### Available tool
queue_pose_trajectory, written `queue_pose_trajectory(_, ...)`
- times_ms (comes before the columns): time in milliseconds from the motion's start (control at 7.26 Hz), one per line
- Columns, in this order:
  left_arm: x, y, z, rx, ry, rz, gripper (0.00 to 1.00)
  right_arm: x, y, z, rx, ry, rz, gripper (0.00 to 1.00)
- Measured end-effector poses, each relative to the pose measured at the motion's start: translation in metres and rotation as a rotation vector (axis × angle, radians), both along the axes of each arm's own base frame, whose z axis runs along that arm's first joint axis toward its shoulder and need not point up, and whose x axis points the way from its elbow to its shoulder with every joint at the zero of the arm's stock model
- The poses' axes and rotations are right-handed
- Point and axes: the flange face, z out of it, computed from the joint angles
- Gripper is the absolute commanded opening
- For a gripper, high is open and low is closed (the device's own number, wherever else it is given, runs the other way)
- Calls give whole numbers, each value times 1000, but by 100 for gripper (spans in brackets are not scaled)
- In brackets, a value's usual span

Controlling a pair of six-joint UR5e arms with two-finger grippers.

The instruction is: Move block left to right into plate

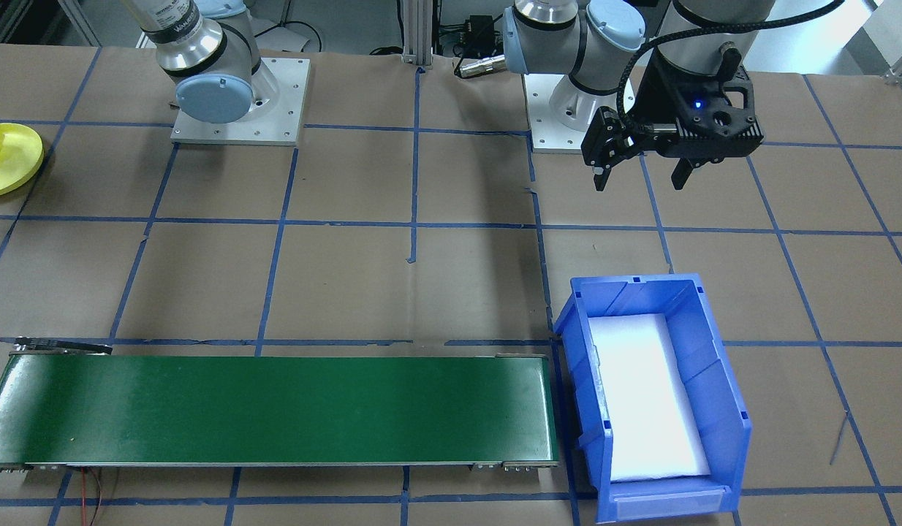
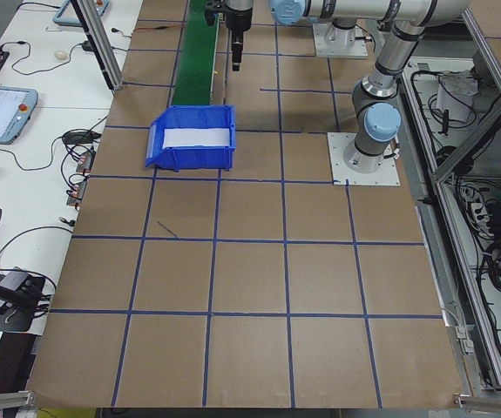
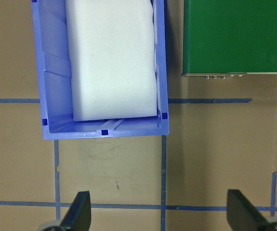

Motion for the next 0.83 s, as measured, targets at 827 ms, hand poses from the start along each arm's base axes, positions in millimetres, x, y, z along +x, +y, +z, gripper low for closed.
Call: queue_pose_trajectory(827,0,0,0,0,0,0,100,41,-98,44,-84,-4,252,100)
